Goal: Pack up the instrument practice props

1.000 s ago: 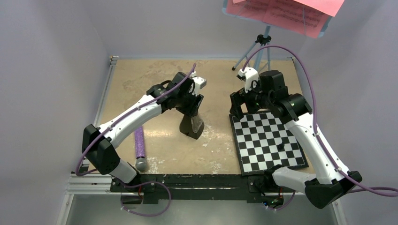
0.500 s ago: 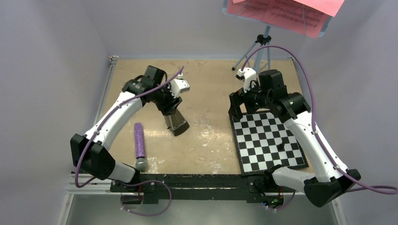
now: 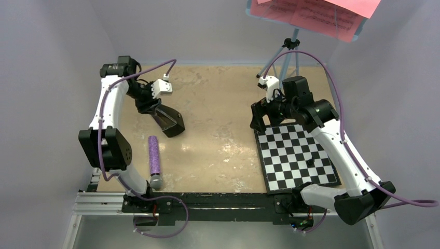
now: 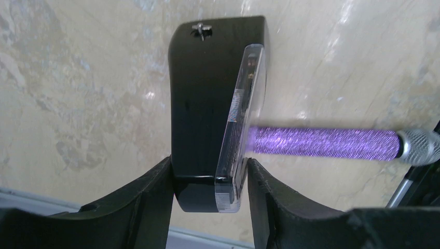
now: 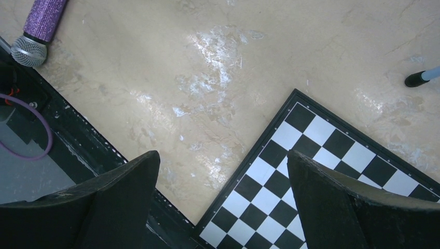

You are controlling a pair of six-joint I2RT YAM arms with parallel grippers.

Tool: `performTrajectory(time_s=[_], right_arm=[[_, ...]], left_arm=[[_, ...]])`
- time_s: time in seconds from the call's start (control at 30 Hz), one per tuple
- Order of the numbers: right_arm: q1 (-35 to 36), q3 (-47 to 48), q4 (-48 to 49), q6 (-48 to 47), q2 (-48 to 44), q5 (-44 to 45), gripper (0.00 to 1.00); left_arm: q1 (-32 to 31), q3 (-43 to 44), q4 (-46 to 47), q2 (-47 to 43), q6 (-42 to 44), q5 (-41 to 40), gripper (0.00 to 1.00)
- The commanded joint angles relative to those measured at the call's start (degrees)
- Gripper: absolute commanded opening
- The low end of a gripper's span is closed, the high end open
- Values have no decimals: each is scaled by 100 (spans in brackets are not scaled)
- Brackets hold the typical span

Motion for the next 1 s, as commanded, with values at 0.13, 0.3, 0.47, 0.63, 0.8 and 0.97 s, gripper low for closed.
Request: performTrajectory(time_s=[0.13,0.3,0.47,0.63,0.8,0.97], right_arm=[[-15,-4,19,-30,-149,-157,96],[-20,-16,71,-29,-111,-175,96],[-22,24,97,-21,-38,-191,96],[-21,84,103,-21,24,-202,96],[-16,82,136,1,82,-243,96],[-15,155,141,27,174,-311,95]], left_arm=[[707,709,-1182,422,1709,-725,0],[791,1053,-1606,545,1870,-1036,0],[800,1220,-1643,511,1886,-1227,0],[811,1293,-1440,445,1883,-2173,0],[910,1229,-1447,313,2277,-2775,0],[1068,1000,-1341,241,2615,-3168,0]])
